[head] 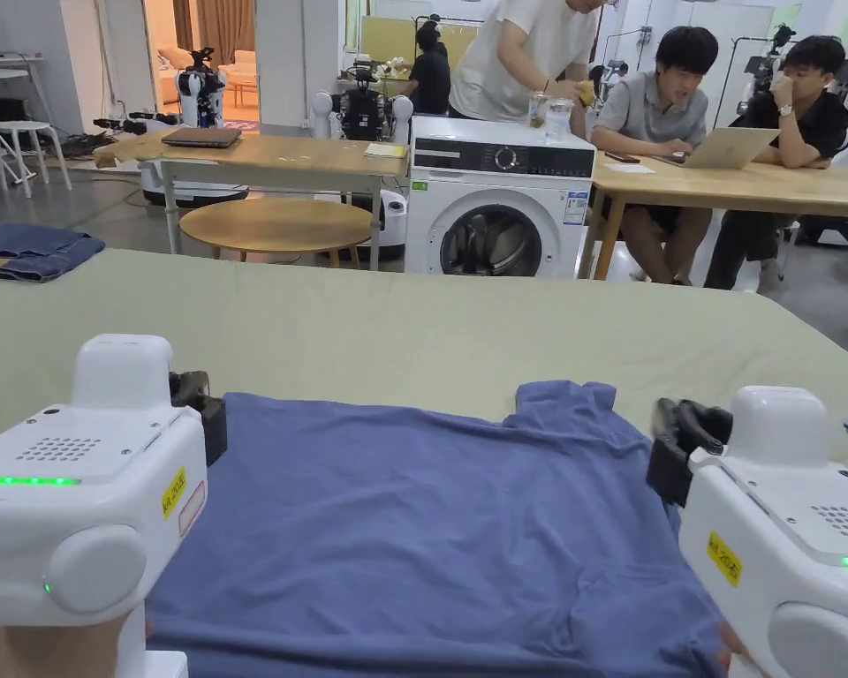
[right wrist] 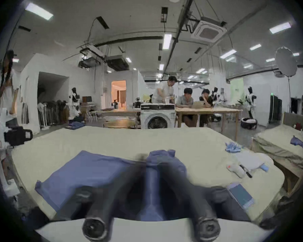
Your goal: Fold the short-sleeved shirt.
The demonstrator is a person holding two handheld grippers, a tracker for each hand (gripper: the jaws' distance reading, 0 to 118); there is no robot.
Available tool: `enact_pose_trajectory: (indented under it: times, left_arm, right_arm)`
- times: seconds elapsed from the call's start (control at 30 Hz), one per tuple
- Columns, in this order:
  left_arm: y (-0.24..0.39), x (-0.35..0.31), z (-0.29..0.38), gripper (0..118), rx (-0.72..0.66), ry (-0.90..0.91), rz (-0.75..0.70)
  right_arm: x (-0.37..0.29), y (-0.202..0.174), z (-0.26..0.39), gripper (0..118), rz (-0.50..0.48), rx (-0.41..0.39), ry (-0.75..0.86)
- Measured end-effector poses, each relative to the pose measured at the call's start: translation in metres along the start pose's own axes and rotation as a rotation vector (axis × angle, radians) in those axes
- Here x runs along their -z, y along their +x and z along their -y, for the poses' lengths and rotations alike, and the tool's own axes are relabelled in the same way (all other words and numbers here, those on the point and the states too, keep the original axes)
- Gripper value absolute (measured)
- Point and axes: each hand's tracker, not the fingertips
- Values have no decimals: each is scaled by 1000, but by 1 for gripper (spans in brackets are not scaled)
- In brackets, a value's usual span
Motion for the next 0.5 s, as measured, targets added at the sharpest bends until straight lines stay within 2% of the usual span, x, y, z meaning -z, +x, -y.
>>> enact_pose_trajectory:
  times: [0.03,0.07,0.2,0.3,0.33,0.37,0.43,0.47,0.5]
  left_arm:
    - [-1,2,-1,0,-29,-25,24]
    - [-2,3,-2,0,-43,-41,36]
    - [-9,8,6,0,10,-81,22]
    - [-34,18,14,0,-62,-219,91]
    - [-45,21,17,8,-78,-275,79]
    - [-56,26,22,33,-85,-359,69]
    - [-77,37,37,111,-77,-509,53]
    - [-87,37,46,117,-73,-543,37]
    - [-96,35,53,117,-71,-545,28]
  right_arm:
    - [-2,-6,7,0,39,-4,61]
    - [-2,-8,13,0,43,-12,31]
    - [5,-9,19,0,0,15,-30]
    - [7,-8,25,0,2,5,-55]
    - [7,-6,28,0,-5,11,-70]
    - [7,-4,32,0,-7,16,-79]
    - [8,-2,32,0,-2,14,-93]
    - [8,1,36,0,0,17,-102]
    - [7,2,39,0,0,20,-108]
